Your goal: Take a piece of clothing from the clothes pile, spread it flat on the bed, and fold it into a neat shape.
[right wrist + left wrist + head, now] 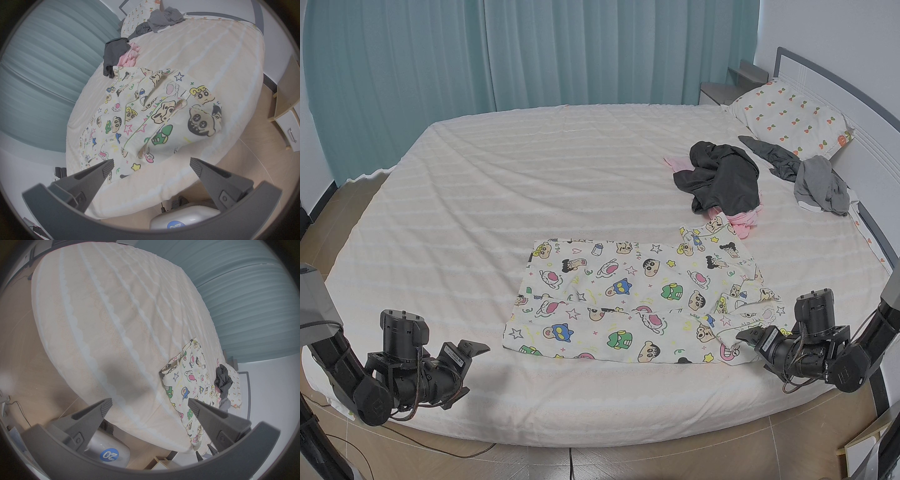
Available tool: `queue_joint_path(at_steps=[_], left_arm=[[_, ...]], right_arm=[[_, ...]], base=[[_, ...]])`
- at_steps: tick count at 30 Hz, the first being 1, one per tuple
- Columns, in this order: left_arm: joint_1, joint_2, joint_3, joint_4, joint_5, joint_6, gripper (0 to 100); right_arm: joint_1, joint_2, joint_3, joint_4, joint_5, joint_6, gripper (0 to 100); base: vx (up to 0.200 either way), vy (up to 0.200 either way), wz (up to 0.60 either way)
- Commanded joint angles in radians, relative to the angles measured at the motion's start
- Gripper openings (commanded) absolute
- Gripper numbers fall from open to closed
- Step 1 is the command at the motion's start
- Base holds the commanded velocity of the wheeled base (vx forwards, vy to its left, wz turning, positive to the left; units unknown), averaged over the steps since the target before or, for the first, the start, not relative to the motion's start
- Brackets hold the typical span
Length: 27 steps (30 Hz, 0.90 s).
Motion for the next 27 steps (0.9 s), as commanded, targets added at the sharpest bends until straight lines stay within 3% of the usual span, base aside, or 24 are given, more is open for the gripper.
queue_joint_path(at_steps=[1, 3, 6, 7, 8, 10, 13, 18, 21, 25, 26, 27], left_arm=[[0.000, 0.000, 0.001, 0.000, 0.002, 0.000, 100], [0.000, -0.001, 0.007, 0.000, 0.000, 0.000, 100], [-0.001, -0.003, 0.009, 0.000, 0.000, 0.000, 100], [-0.001, -0.003, 0.009, 0.000, 0.000, 0.000, 100], [-0.001, -0.003, 0.009, 0.000, 0.000, 0.000, 100], [-0.003, -0.003, 0.010, 0.000, -0.001, 0.000, 100], [-0.011, -0.004, 0.016, -0.002, -0.004, 0.000, 100], [-0.037, -0.003, 0.038, -0.037, -0.014, -0.002, 100], [-0.052, 0.008, 0.082, -0.132, -0.075, -0.003, 100], [-0.054, 0.016, 0.091, -0.161, -0.107, -0.028, 100], [-0.054, 0.019, 0.091, -0.161, -0.107, -0.028, 100], [-0.054, 0.020, 0.093, -0.161, -0.107, -0.028, 100]], right_arm=[[0.000, -0.146, 0.065, -0.021, 0.004, -0.003, 100], [-0.063, -0.175, 0.056, -0.018, 0.024, -0.034, 100], [-0.163, -0.170, 0.041, -0.022, 0.124, -0.103, 100], [-0.169, -0.170, 0.039, -0.021, 0.130, -0.106, 100], [-0.233, -0.154, 0.024, -0.016, 0.208, -0.146, 100], [-0.286, -0.109, -0.004, -0.015, 0.282, -0.202, 100], [-0.336, -0.019, -0.053, -0.015, 0.340, -0.310, 100], [-0.339, 0.109, -0.139, -0.016, 0.369, -0.363, 100], [-0.339, 0.216, -0.246, -0.019, 0.369, -0.408, 100], [-0.325, 0.270, -0.314, -0.013, 0.371, -0.413, 100], [-0.322, 0.281, -0.323, -0.013, 0.371, -0.413, 0], [-0.321, 0.287, -0.332, -0.013, 0.371, -0.413, 0]], base=[[0.000, 0.000, 0.00], [0.000, 0.000, 0.00], [0.000, 0.000, 0.00], [0.000, 0.000, 0.00], [0.000, 0.000, 0.00], [0.000, 0.000, 0.00], [0.000, 0.000, 0.00], [0.000, 0.000, 0.00], [0.000, 0.000, 0.00], [0.000, 0.000, 0.00], [0.000, 0.000, 0.00], [0.000, 0.000, 0.00]])
